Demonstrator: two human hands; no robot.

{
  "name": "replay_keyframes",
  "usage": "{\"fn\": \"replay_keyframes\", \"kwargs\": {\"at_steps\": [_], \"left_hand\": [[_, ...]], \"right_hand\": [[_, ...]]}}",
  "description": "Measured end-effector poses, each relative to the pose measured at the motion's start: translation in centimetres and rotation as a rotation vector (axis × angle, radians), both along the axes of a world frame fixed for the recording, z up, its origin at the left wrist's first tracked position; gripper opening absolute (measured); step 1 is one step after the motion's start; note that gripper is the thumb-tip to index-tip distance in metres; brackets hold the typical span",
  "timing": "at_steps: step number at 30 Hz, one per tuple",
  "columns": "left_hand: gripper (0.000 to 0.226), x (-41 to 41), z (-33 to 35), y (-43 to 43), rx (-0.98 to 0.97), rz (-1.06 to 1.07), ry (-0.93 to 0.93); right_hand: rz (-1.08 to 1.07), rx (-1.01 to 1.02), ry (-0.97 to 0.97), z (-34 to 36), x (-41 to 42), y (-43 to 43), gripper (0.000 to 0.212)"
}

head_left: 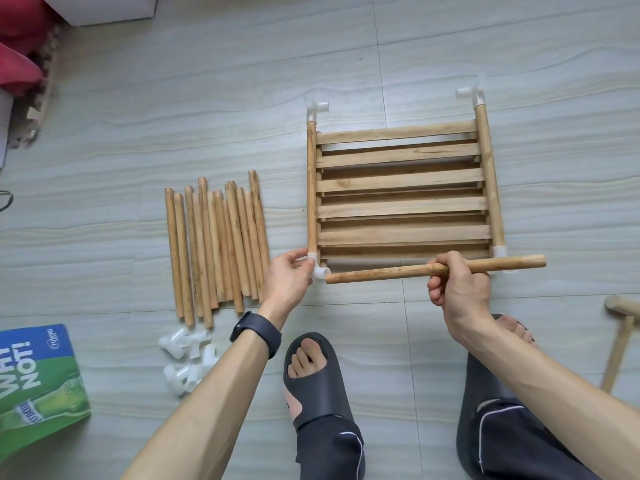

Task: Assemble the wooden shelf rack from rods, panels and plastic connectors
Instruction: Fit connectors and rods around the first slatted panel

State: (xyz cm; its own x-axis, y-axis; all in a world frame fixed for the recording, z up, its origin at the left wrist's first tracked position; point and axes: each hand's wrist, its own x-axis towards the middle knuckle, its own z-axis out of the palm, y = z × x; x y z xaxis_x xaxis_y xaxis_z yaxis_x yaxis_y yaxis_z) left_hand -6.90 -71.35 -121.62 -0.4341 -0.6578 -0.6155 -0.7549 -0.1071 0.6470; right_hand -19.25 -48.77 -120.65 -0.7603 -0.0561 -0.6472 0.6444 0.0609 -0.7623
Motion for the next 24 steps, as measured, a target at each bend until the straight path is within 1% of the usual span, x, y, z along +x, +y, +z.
{"fn": "replay_keyframes", "kwargs": {"at_steps": [4, 6, 9, 11, 18, 20, 21, 23, 24], "left_hand": [[0.034, -0.2, 0.2, 0.0, 0.012, 0.003, -0.013], [0.034, -0.2, 0.2, 0.0, 0.017, 0.018, -0.017], [0.034, -0.5, 0.2, 0.1, 0.016, 0.048, -0.030], [0.035, -0.7, 0.3, 0.3, 0.015, 0.057, -0.040], [0.040, -0.8, 1.3, 0.0, -0.052, -0.015, -0.120], [0.046, -0.9, 1.8, -0.1, -0.100, -0.115, -0.173], [0.049, -1.1, 2.1, 0.0, -0.160, -0.207, -0.204], [0.055, -1.4, 2.7, 0.6, -0.362, -0.428, -0.224], [0.056, -1.7, 3.1, 1.2, -0.453, -0.522, -0.186]], "right_hand": [[-0.009, -0.019, -0.012, 0.2, 0.1, -0.3, 0.020], [0.043, -0.033, 0.037, 0.5, 0.2, -0.3, 0.021], [0.160, -0.063, 0.160, 1.2, 0.7, -0.2, 0.027], [0.232, -0.093, 0.192, 1.8, 1.6, -0.4, 0.028], [0.222, -0.155, 0.001, 0.9, 2.4, -1.3, 0.022], [0.223, -0.227, -0.116, 0.7, 2.2, -1.1, 0.020], [0.249, -0.260, -0.162, 0.6, 2.1, -0.8, 0.023], [0.371, -0.270, -0.207, 0.4, 2.0, 0.3, 0.030], [0.438, -0.241, -0.213, 0.3, 2.0, 1.0, 0.031]]}}
